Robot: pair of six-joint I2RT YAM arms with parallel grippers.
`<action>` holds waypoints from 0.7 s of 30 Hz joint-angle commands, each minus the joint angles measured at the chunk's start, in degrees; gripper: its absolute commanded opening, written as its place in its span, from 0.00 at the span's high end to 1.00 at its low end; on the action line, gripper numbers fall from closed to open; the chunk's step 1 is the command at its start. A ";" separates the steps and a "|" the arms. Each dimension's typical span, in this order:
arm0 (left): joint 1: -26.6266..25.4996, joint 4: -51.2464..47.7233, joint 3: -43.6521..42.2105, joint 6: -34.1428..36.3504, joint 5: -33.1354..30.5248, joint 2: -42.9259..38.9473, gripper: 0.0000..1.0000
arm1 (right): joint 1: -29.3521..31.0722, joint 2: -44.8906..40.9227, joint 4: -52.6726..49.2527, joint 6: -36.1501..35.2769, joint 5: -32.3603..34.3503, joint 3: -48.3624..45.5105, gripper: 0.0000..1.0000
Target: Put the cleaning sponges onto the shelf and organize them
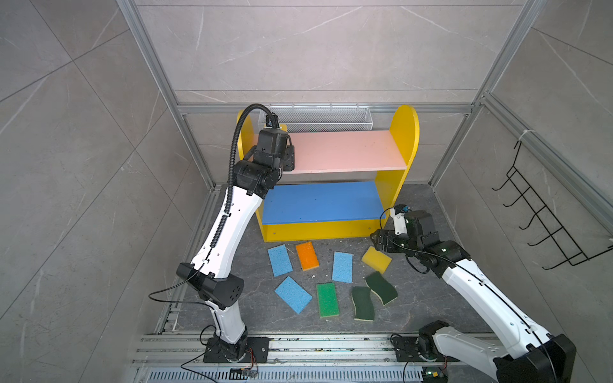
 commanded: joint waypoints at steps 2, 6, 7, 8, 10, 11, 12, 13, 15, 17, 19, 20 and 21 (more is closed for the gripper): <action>0.63 0.95 0.16 -0.99 0.23 1.24 0.23 | 0.29 -0.47 -1.89 0.00 1.00 1.56 0.10; 0.72 0.95 0.33 -0.81 0.36 1.41 0.19 | 0.29 -0.64 -2.06 0.04 1.18 1.45 0.10; 0.77 0.87 0.33 -0.81 0.26 1.41 0.18 | 0.29 -0.57 -2.07 0.04 1.18 1.44 0.10; 0.83 0.78 0.37 -0.81 0.25 1.41 0.17 | 0.32 -0.61 -2.07 0.04 1.26 1.45 0.10; 0.81 0.67 0.30 -0.65 0.41 1.41 0.17 | 0.30 -0.66 -2.08 0.05 1.26 1.45 0.10; 0.81 0.52 0.29 -0.79 0.41 1.41 0.17 | 0.32 -0.62 -2.07 0.13 1.26 1.46 0.10; 0.81 0.36 0.37 -0.85 0.43 1.44 0.17 | 0.29 -0.58 -2.07 0.13 1.24 1.44 0.10; 0.81 0.32 0.33 -0.89 0.50 1.48 0.17 | 0.30 -0.58 -2.07 0.21 1.18 1.45 0.10; 0.81 0.08 0.33 -0.98 0.61 1.46 0.16 | 0.28 -0.58 -2.07 0.22 1.09 1.49 0.10; 0.81 -0.01 0.30 -0.90 0.79 1.50 0.16 | 0.32 -0.57 -2.15 0.31 1.09 1.54 0.10; 0.81 -0.17 0.34 -0.98 0.80 1.59 0.16 | 0.32 -0.71 -2.16 0.31 1.09 1.62 0.10; 0.81 -0.28 0.30 -0.90 1.00 1.59 0.16 | 0.29 -0.69 -2.16 0.31 1.09 1.63 0.10; 0.81 -0.34 0.24 -0.81 1.16 1.59 0.16 | 0.31 -0.67 -2.16 0.31 1.09 1.62 0.10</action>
